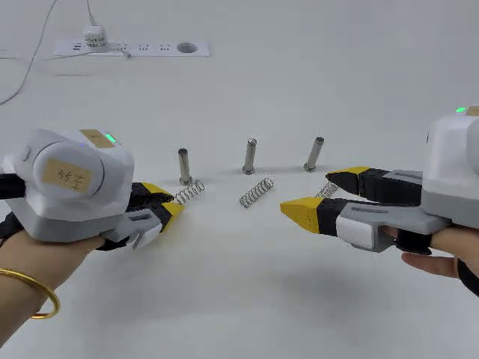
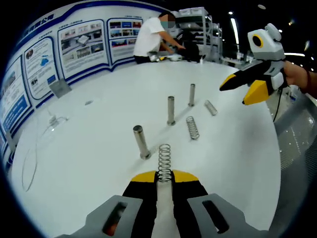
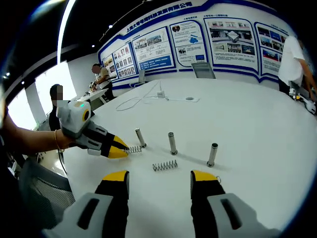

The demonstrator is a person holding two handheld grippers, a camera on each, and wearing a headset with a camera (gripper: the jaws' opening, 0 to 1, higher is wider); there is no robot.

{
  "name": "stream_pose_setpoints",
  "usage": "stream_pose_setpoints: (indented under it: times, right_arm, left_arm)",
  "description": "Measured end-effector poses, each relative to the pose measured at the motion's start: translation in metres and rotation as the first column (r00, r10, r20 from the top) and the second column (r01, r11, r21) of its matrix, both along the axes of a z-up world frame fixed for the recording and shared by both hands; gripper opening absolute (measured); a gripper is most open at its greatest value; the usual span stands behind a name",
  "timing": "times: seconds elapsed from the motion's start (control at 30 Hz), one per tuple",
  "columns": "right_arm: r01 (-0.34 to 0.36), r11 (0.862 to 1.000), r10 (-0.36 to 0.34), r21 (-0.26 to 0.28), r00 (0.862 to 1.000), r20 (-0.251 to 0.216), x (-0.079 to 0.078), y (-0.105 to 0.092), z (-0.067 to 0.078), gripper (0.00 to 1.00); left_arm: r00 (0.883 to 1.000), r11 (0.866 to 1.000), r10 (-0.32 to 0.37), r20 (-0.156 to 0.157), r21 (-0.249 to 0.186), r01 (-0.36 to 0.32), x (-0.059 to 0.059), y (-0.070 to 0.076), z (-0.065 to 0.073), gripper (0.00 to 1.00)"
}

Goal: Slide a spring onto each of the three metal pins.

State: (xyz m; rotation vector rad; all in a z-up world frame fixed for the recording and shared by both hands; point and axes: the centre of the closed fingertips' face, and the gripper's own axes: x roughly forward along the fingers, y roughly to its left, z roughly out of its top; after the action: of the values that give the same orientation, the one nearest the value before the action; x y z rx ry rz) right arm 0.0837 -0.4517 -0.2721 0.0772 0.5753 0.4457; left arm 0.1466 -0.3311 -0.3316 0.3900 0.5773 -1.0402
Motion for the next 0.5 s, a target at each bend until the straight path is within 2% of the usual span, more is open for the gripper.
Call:
stream_pose_setpoints:
  times: [0.07, 0.13, 0.2, 0.4, 0.5]
  right_arm:
    - [-0.002, 1.0, 0.002, 0.014, 1.0, 0.004, 0.001, 0.003, 0.004, 0.51]
    - [0.004, 0.998, -0.004, 0.055, 1.0, 0.005, 0.003, 0.007, 0.009, 0.5]
    - [0.02, 0.994, -0.02, 0.111, 1.0, -0.004, 0.004, 0.012, 0.013, 0.49]
    - [0.021, 0.981, -0.02, 0.192, 1.0, -0.006, 0.009, 0.026, 0.02, 0.46]
    - [0.016, 0.969, -0.015, 0.247, 1.0, -0.005, 0.012, 0.037, 0.025, 0.45]
  left_arm:
    - [1.0, 1.0, 0.008, 0.002, -0.022, -0.008, -0.002, -0.001, 0.005, 0.1]
    - [1.0, 0.999, 0.018, 0.008, -0.046, -0.018, -0.004, -0.002, 0.011, 0.1]
    - [0.999, 0.996, 0.035, 0.008, -0.085, -0.035, -0.005, -0.004, 0.019, 0.1]
    - [0.999, 0.982, 0.05, -0.008, -0.18, -0.051, -0.014, -0.012, 0.038, 0.1]
    - [0.999, 0.973, 0.052, -0.014, -0.224, -0.054, -0.019, -0.016, 0.047, 0.1]
